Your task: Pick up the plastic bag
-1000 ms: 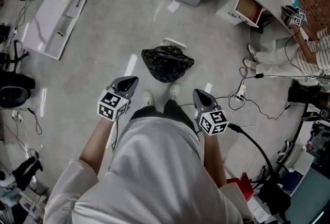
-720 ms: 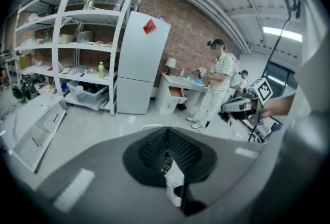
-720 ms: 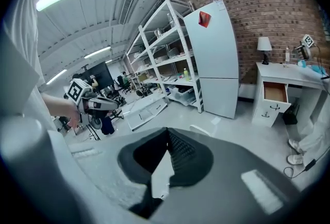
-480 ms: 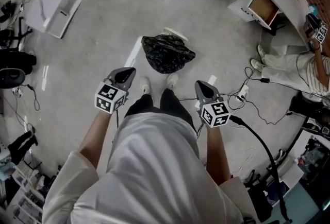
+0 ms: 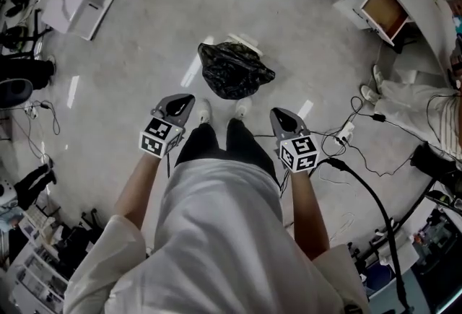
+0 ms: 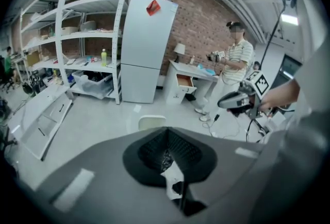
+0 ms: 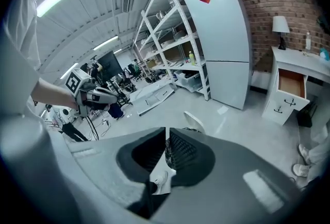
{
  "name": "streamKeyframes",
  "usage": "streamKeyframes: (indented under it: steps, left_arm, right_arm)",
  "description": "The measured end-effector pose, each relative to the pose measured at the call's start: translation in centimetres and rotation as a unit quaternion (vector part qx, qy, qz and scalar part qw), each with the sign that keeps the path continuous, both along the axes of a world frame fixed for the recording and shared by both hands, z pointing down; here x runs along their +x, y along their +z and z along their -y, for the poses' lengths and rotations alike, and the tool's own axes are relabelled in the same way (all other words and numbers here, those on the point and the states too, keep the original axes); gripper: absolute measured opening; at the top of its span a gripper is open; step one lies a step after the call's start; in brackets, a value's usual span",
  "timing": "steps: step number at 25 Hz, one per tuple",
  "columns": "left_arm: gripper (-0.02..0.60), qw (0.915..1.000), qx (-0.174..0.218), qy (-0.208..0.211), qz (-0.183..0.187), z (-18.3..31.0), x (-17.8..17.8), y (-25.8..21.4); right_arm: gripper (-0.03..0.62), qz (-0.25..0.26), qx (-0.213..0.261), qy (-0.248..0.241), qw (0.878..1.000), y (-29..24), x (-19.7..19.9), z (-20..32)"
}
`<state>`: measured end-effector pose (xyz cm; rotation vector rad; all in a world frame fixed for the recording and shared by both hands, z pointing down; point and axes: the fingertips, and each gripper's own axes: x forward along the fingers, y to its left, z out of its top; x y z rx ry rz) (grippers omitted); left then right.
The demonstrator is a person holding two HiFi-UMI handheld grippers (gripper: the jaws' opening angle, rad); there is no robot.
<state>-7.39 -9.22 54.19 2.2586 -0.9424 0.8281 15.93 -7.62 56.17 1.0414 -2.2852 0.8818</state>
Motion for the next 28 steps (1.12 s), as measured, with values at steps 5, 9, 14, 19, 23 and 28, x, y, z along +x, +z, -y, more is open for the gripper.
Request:
streamKeyframes:
  steps: [5, 9, 14, 19, 23, 28]
  left_arm:
    - [0.003, 0.9998, -0.012, -0.018, 0.000, 1.2, 0.8, 1.9]
    - [0.003, 0.9996, -0.021, -0.018, 0.007, 3.0, 0.5, 4.8]
    - [0.003, 0.9987, -0.049, -0.007, 0.009, 4.8, -0.2, 10.2]
    - [0.003, 0.9977, -0.067, 0.004, 0.008, 7.1, -1.2, 15.7]
    - [0.003, 0.9970, -0.077, 0.007, 0.011, 8.0, -1.5, 20.4]
    - [0.004, 0.9956, -0.088, 0.028, 0.018, 9.6, -2.1, 25.8]
  right_arm:
    - [0.025, 0.005, -0.017, -0.004, 1.000, 2.0, 0.5, 1.0]
    - [0.025, 0.004, -0.030, -0.002, 1.000, 4.4, 0.7, 2.2]
    - [0.025, -0.011, -0.048, 0.009, 0.999, 8.7, 1.1, 3.4]
    - [0.025, -0.037, -0.068, 0.015, 0.997, 14.7, 1.2, 4.4]
    - [0.025, -0.055, -0.096, 0.014, 0.994, 20.5, 1.4, 3.9]
    - [0.038, -0.043, -0.106, 0.035, 0.993, 25.0, 0.3, 4.9]
